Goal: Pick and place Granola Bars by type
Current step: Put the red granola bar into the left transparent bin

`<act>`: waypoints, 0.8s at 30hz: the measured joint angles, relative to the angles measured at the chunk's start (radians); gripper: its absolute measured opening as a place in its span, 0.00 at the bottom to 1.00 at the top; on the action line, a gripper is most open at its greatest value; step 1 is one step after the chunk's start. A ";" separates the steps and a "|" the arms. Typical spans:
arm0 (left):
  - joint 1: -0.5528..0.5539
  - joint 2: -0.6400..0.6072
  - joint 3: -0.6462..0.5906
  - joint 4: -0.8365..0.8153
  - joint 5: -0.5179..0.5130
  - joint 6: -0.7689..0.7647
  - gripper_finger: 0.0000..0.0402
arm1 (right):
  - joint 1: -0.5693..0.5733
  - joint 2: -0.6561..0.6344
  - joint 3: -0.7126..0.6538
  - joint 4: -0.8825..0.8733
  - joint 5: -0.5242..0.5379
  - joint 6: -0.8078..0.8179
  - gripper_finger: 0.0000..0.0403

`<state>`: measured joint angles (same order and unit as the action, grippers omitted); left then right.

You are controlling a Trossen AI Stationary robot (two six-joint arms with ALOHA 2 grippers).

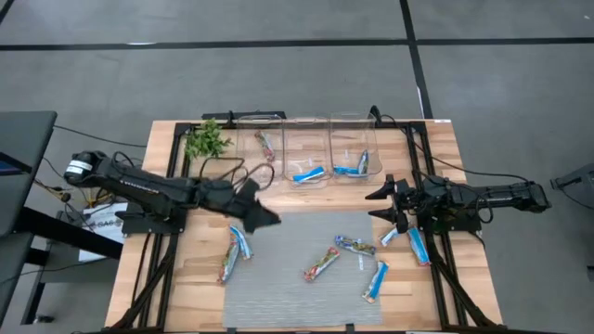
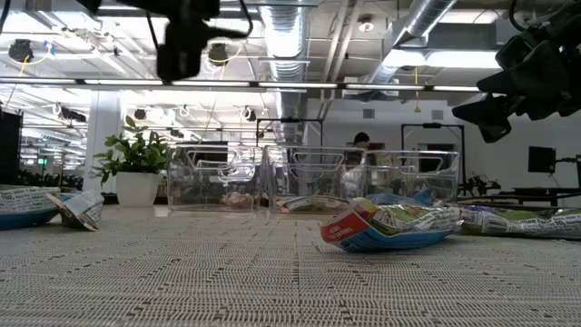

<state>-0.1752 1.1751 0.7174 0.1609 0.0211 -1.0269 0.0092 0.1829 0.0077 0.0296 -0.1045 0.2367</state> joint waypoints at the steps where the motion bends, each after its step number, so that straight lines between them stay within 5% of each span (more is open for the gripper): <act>1: -0.023 0.000 0.000 0.004 -0.002 -0.006 0.48 | 0.000 0.000 0.000 0.000 0.000 0.000 0.63; 11: -0.178 0.002 0.000 -0.009 -0.052 -0.142 0.48 | 0.000 0.000 0.000 0.000 0.000 0.000 0.63; 24: -0.328 0.003 0.000 -0.409 0.058 -0.656 0.48 | 0.000 0.000 0.000 0.000 0.000 0.000 0.63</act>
<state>-0.5028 1.1786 0.7177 -0.2481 0.0791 -1.6832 0.0093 0.1833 0.0076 0.0296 -0.1045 0.2367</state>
